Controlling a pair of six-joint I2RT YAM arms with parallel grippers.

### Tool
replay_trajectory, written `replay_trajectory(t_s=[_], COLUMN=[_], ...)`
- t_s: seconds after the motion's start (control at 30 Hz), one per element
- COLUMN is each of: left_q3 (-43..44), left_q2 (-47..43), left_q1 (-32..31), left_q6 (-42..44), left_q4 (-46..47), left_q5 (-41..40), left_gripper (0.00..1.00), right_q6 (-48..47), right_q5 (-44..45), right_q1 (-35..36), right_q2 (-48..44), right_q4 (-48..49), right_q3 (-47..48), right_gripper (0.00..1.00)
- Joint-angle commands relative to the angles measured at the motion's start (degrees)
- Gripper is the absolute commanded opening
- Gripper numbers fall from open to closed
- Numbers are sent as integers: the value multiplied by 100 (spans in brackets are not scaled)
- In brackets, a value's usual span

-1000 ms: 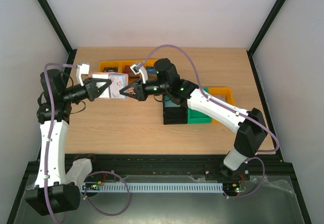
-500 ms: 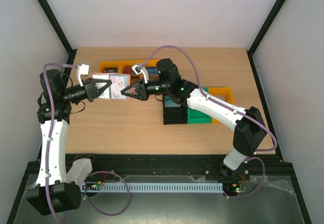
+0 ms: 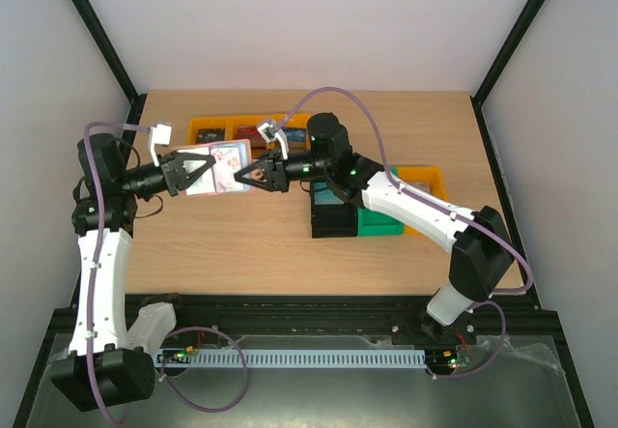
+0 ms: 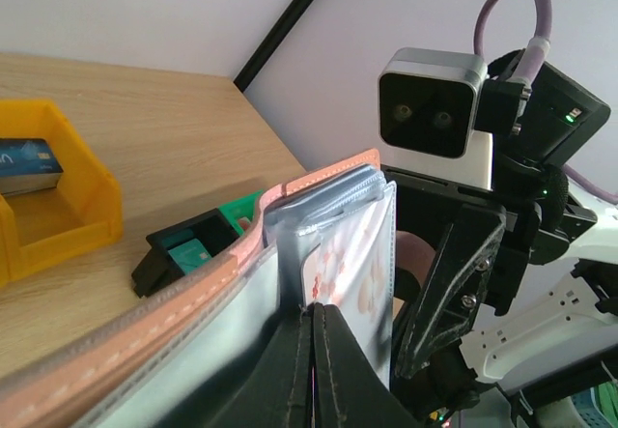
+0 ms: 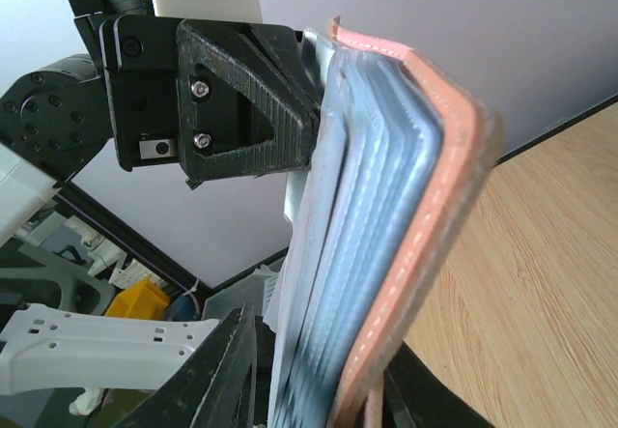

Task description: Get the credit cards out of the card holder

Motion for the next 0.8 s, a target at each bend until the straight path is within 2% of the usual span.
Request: replay_trajectory(t_s=[0.0,0.13,0.23,0.53,0.63,0.77], left_q3=[-8,18,142,224,143,-132], left_q2=[-16,-23,-36,-44,-57,-116], left_q1=[35,30,32,28,-31,-125], left_q6=[33,150,586,846,878,587], left_q4=[-67,-158,-533,-778,-769,-536], left_q5=[222,310,374,288,20,-46], left_gripper=[2,2,2,2,2,12], right_q6=[-69,-119,-224,-355,-262,-150], right_q5=[-190,-104,30,4,-91,-215], right_q1=[-49,-69,-102,-191,-187,-188], right_q2=[-309,-304,-304,-389,-356,-358], right_q4=[416,296,132,-26,51,272], right_q3=[-13,7,6,2,4,-23], right_gripper=[27,26,26,3,2,2])
